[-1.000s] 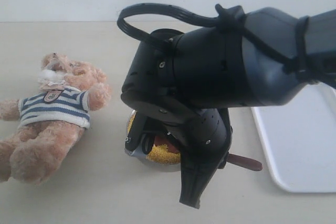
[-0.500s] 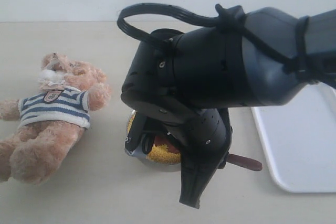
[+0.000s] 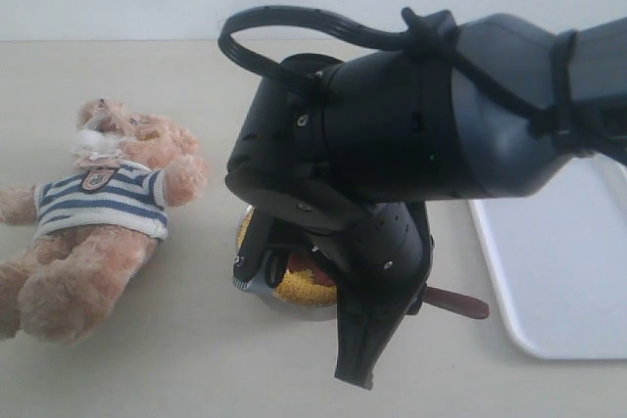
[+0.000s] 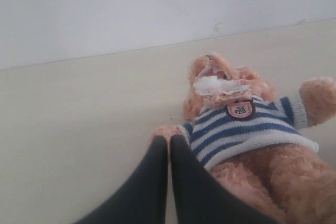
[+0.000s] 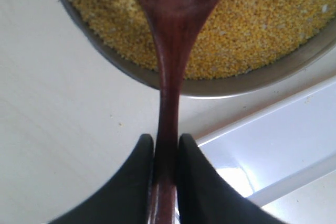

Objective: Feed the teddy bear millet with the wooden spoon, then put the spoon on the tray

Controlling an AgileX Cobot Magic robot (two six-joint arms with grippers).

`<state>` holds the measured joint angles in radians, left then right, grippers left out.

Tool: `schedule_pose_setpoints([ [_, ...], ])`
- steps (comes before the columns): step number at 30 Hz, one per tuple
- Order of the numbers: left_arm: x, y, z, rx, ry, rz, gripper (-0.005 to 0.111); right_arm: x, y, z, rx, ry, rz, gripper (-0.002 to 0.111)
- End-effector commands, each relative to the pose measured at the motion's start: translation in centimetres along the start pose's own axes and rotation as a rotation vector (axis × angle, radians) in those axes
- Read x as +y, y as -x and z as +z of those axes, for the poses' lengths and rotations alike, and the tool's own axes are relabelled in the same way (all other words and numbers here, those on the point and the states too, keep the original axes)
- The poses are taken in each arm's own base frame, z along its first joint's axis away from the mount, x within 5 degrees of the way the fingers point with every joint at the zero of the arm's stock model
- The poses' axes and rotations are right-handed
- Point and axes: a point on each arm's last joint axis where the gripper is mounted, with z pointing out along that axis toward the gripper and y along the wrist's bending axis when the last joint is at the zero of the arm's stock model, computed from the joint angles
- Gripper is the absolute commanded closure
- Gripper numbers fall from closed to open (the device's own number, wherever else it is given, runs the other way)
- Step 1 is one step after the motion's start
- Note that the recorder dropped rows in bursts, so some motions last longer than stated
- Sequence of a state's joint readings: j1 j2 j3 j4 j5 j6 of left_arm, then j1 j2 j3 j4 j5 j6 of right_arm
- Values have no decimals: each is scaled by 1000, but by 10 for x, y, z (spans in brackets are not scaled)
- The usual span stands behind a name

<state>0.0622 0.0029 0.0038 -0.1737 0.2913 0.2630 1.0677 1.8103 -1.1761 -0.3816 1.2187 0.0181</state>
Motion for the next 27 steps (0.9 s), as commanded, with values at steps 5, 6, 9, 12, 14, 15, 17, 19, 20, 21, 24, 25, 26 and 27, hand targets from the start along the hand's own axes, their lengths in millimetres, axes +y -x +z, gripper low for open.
schedule_pose_setpoints([
  [5,0,1,-1,-7,-3,0,103,-7,9,-19,-74,26,38,109],
  [6,0,1,-1,-7,-3,0,103,-6,10,-21,-81,35,32,109],
  [9,0,1,-1,-7,-3,0,103,-9,10,-22,-87,60,53,109],
  [12,0,1,-1,-7,-3,0,103,-16,8,-18,-77,100,97,109],
  [14,0,1,-1,-7,-3,0,103,-23,6,-15,-70,110,123,109],
  [15,0,1,-1,-7,-3,0,103,-26,5,-14,-67,112,133,109],
  [17,0,1,-1,-7,-3,0,103,-29,4,-12,-64,114,143,109],
  [19,0,1,-1,-7,-3,0,103,-30,4,-12,-64,114,145,109],
  [20,0,1,-1,-7,-3,0,103,-30,4,-12,-64,114,145,109],
  [21,0,1,-1,-7,-3,0,103,-30,4,-12,-64,114,145,109],
  [24,0,1,-1,-7,-3,0,103,-30,4,-12,-63,114,154,109],
  [25,0,1,-1,-7,-3,0,103,-30,4,-12,-61,117,154,109],
  [26,0,1,-1,-7,-3,0,103,-30,4,-12,-61,117,159,109],
  [27,0,1,-1,-7,-3,0,103,-30,5,-11,-59,117,160,109],
])
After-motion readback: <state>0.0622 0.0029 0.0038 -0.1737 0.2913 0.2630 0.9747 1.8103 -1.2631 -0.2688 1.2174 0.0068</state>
